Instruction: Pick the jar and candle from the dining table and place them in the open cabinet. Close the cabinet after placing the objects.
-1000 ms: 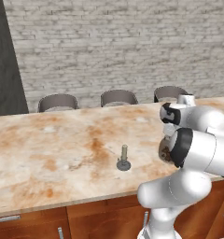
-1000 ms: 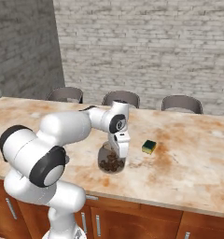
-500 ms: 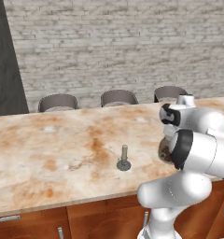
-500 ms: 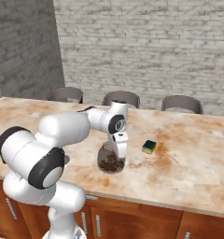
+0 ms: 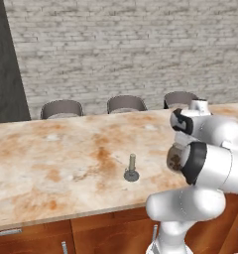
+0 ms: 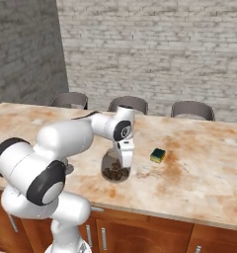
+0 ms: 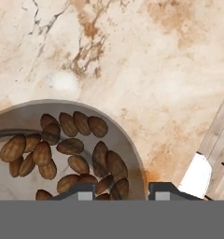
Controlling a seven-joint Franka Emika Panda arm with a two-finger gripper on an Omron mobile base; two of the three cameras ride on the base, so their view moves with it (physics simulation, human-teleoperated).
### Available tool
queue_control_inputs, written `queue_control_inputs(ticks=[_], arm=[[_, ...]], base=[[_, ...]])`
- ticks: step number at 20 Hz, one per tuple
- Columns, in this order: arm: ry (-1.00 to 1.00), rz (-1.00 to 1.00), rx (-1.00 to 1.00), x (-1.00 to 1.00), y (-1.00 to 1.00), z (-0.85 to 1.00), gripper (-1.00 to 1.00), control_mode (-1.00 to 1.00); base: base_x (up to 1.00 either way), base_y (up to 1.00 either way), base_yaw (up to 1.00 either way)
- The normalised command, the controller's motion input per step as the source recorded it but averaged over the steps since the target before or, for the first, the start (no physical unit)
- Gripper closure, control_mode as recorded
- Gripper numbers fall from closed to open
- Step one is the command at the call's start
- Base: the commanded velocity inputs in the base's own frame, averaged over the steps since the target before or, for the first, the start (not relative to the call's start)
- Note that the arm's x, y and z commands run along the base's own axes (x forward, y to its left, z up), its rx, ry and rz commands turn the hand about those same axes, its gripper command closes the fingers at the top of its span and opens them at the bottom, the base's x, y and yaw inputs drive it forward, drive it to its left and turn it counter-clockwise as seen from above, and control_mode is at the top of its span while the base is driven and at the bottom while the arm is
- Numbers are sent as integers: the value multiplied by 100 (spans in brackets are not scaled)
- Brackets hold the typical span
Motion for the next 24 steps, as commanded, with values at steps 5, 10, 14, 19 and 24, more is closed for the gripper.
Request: queue_control_inputs(ticks=[5, 10, 14, 19, 24], arm=[[-2, 0, -4, -20, 13, 40, 100, -100], [4, 3, -12, -9, 18, 66, 100, -100], [1, 11, -4, -15, 20, 65, 100, -100], [0, 20, 0, -20, 21, 60, 100, -100], [-6, 19, 0, -24, 25, 51, 100, -100]], base=[[0, 0, 0], [0, 0, 0], [0, 0, 0], [0, 0, 0], [0, 0, 0]])
